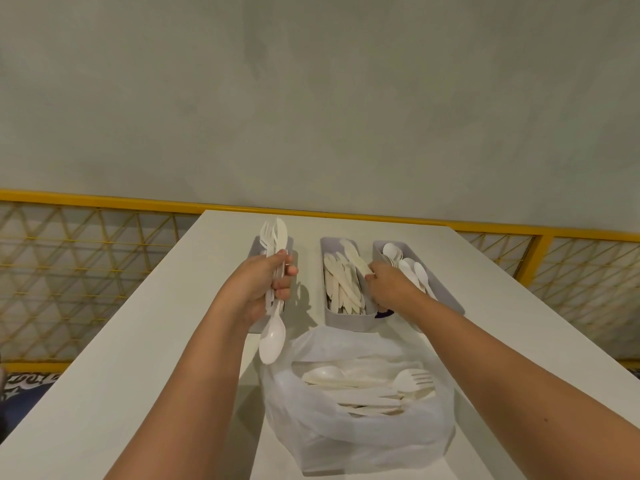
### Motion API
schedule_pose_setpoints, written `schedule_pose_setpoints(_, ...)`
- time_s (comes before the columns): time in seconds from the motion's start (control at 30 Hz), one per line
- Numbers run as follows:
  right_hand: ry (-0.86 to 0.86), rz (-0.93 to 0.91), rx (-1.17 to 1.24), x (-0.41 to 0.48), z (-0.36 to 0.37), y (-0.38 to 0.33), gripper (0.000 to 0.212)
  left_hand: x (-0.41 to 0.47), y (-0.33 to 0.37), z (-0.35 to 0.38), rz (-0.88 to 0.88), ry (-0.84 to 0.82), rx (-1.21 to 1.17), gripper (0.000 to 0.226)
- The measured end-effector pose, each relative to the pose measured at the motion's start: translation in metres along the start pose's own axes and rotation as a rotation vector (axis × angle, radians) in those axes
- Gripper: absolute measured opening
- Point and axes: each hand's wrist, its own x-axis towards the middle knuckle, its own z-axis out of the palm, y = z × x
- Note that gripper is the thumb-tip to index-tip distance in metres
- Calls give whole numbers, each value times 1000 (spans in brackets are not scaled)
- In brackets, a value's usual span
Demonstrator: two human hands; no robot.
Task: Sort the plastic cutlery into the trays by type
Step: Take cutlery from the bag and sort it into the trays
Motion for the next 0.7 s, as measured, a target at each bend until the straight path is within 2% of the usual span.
schedule_pose_setpoints(0.1, -35, 21, -122, 11, 5, -7, 24, -1, -1, 2, -53, -84, -77, 23)
schedule_pose_setpoints(0.2, -61, 42, -257, 19, 9, -18, 10, -1, -2, 2, -57, -114, -117, 22)
schedule_pose_setpoints(0.3, -72, 41, -282, 22, 10, -24, 26, -1, -3, 3, -47, -118, -132, 19)
schedule_pose_setpoints(0.53, 46, -110, 1, 17, 15, -20, 40, -3, -3, 8, -31, -123, -168, 15)
schedule_pose_setpoints(0.7, 142, -471, 280, -11, 12, -31, 19, -1, -4, 11, -21, -100, -214, 16)
